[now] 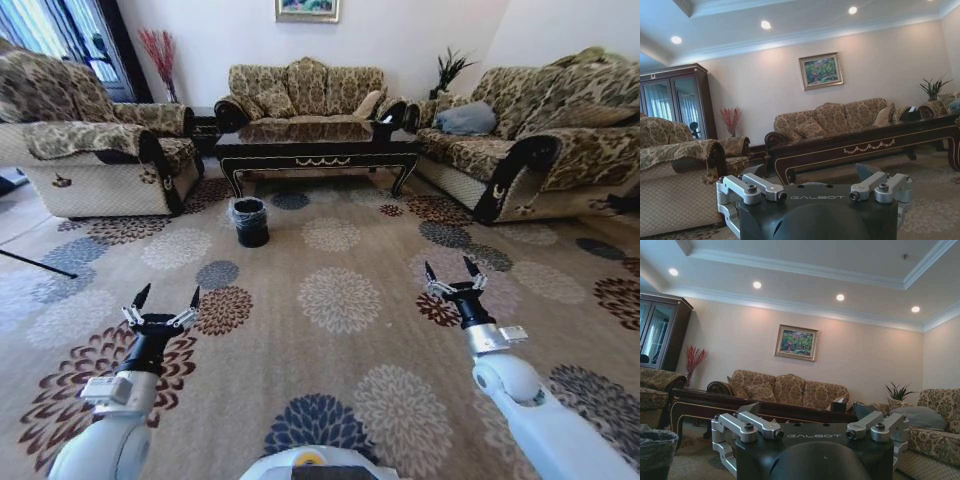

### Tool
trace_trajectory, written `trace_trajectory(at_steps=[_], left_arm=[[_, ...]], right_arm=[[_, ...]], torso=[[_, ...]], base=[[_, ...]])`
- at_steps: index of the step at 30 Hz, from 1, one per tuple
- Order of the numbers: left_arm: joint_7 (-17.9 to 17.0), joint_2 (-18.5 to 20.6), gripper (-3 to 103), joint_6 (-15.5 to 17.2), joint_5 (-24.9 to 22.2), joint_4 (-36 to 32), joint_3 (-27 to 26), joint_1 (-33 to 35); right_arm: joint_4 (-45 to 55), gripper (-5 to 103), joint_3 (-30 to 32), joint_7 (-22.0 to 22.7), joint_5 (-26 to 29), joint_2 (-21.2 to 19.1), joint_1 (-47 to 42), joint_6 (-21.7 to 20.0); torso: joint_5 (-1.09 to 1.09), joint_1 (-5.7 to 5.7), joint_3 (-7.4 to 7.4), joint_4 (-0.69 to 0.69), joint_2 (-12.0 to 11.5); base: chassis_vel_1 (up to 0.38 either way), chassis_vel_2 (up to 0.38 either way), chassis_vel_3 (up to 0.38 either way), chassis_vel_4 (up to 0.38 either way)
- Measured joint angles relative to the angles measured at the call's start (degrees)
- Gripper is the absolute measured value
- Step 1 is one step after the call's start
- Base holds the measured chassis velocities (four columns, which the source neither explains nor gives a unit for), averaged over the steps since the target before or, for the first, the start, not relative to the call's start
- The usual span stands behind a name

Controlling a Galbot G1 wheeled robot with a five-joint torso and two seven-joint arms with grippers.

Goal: Move to the front of the table and pick up the trash from the floor, then place it into the trash bin.

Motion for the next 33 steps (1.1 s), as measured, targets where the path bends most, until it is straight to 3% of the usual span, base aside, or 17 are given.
trace_trajectory(at_steps=[11,14,18,20,27,30,33], left_arm=[[-0.56,0.05,100,0.42,-0.12,0.6,0.21,-0.7],[-1.89,0.07,100,2.27,-0.98,0.55,0.25,-0.81],[-5.32,1.27,100,7.3,-3.4,0.4,-0.09,-1.54],[-5.72,1.62,100,7.92,-3.72,0.52,-0.24,-1.76],[-6.51,3.71,100,11.37,-9.41,0.17,-1.63,-3.01],[-6.62,3.97,100,11.32,-9.7,0.3,-2.15,-3.35],[-8.08,5.22,100,9.27,-10.41,2.13,-3.16,-4.25]], right_arm=[[-0.29,100,0.12,-0.5,-0.88,0.46,-0.19,0.4],[-0.27,100,0.28,-0.51,-1.6,0.54,-0.34,0.44],[0.51,100,0.75,0.68,-2.5,0.45,-0.57,-0.12],[0.74,100,0.84,1.11,-2.46,0.38,-0.57,-0.4],[5.22,100,2.85,5.26,-0.35,-1.02,-0.64,-6.57],[7.52,100,3.16,7.54,0.93,-1.53,-0.65,-8.94],[10.22,100,3.68,9.72,1.62,-2.8,-0.61,-11.66]], torso=[[-0.02,0.0,0.0,0.0,0.01],[-0.04,0.0,0.0,0.01,0.01],[-0.03,0.0,0.0,0.01,0.01],[-0.03,0.0,0.0,0.01,0.01],[-0.03,0.0,0.0,0.01,0.01],[-0.04,0.0,0.0,0.01,0.01],[-0.03,0.0,0.0,0.01,0.01]], base=[[0.014,0.005,-0.006,-0.003],[0.0,0.0,0.0,0.0],[0.0,0.0,0.0,0.0],[0.0,0.0,0.0,0.0],[0.0,0.0,0.0,0.0],[0.0,0.0,0.0,0.0],[0.0,0.0,0.0,0.0]])
